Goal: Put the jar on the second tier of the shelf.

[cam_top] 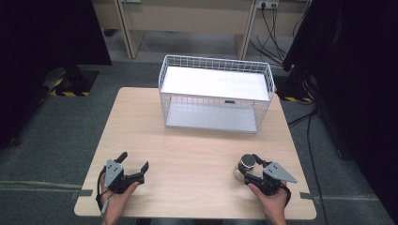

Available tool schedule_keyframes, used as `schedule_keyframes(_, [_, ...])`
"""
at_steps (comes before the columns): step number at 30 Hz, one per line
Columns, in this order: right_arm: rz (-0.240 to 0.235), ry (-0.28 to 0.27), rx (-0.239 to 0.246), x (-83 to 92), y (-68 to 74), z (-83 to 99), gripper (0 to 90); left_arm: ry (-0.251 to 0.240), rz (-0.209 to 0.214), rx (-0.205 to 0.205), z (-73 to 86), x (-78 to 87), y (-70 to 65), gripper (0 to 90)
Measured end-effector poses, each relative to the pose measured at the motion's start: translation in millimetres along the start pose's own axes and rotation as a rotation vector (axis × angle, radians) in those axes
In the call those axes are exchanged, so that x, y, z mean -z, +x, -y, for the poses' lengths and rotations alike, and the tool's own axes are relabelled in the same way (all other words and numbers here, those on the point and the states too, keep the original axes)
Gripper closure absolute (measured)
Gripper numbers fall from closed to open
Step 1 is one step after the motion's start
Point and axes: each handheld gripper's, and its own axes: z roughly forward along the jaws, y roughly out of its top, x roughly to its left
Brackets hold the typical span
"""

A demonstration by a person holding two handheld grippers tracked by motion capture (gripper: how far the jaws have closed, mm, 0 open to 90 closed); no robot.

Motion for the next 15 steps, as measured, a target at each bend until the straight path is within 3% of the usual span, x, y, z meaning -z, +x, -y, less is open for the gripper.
schedule_keyframes(4, [-0.007, -0.002, 0.004, -0.8, 1.5, 0.7, 38.8, 0.001, 0.002, -0.002, 0.0, -0.1, -0.1, 5.4])
schedule_keyframes(15, [0.01, -0.009, 0.005, 1.1, 1.0, -6.4, 40.2, 0.001, 0.003, -0.001, 0.0, 0.0, 0.1, 5.4])
